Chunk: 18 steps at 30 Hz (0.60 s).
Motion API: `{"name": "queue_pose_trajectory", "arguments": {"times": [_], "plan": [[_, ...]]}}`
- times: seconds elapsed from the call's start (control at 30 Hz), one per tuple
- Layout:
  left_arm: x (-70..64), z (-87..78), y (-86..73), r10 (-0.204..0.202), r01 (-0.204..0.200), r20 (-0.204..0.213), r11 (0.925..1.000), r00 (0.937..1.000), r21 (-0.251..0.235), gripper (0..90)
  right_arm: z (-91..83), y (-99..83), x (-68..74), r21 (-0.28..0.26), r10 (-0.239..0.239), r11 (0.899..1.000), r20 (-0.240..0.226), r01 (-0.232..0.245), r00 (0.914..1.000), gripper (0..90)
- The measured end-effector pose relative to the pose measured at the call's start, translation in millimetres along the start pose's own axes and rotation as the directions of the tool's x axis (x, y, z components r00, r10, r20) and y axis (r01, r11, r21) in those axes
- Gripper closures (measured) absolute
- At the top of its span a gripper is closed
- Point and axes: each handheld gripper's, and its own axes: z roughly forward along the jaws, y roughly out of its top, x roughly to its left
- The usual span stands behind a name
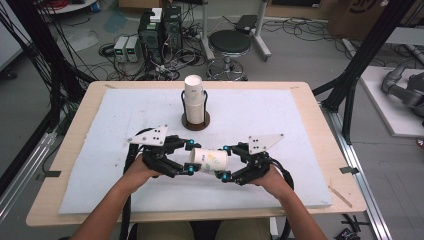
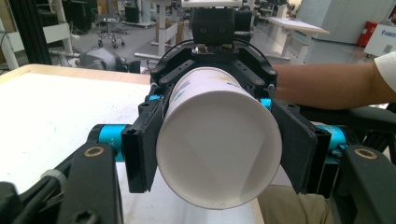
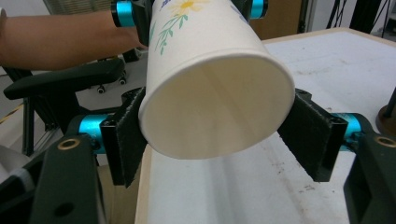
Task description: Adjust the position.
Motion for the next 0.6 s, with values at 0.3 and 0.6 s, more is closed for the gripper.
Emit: {"name": "queue_pose_trajectory", "arguments": {"times": [0.3, 0.6], "plan": [[-2.1, -1.1, -3.1, 0.002, -0.002, -0.012, 1.0, 0.9999, 0.0, 37.0, -1.7, 2.2, -0.3, 0.001, -0.009, 1.0, -0.009, 0.009, 0.9999, 34.1], [-6.9, 4.1, -2.6, -0.046, 0.053, -0.074, 0.9945, 0.9962, 0.09, 12.3, -5.7, 6.0, -1.7, 0.042, -0.006, 0.999, -0.008, 0.006, 0.9999, 33.6]]}}
